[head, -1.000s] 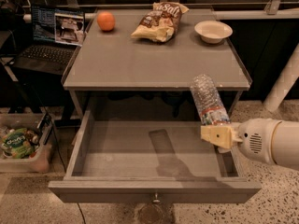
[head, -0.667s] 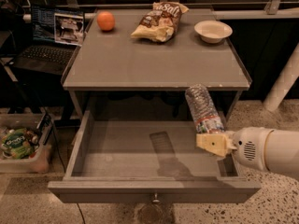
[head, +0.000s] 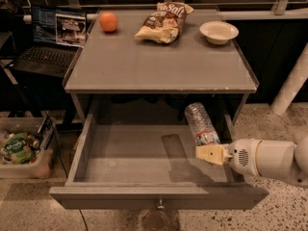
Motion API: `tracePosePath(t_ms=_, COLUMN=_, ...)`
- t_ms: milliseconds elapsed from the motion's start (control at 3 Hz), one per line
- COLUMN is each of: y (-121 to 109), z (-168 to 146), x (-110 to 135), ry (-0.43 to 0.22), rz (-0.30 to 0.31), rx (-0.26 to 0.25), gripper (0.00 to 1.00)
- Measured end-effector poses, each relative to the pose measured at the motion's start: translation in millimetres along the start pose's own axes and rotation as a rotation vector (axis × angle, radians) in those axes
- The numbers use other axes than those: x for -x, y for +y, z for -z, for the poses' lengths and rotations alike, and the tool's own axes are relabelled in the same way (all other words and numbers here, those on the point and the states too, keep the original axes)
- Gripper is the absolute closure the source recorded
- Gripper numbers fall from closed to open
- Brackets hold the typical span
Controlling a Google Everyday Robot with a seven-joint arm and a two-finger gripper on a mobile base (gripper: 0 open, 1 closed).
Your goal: Place water bottle into top drawer
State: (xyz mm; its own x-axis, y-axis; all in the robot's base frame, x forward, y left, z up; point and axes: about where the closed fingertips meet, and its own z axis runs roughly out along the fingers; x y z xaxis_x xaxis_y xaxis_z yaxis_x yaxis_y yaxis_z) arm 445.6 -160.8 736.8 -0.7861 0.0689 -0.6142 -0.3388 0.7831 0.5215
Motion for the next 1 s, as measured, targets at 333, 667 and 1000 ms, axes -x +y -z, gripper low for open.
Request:
tracePosePath(t_ms=333, y=-21, z=-23, x=-5, ry=0.043, rz=-0.035, rx=0.015, gripper=1.00)
tracePosePath(t_ms=667, y=-42, z=-53, x=-9, ry=0.093, rz=-0.071, rx=0.025, gripper=1.00)
tracePosePath(t_ms=1000, y=-52, z=-70, x=-13, ry=0.124, rz=-0.091, rx=0.019, gripper=1.00)
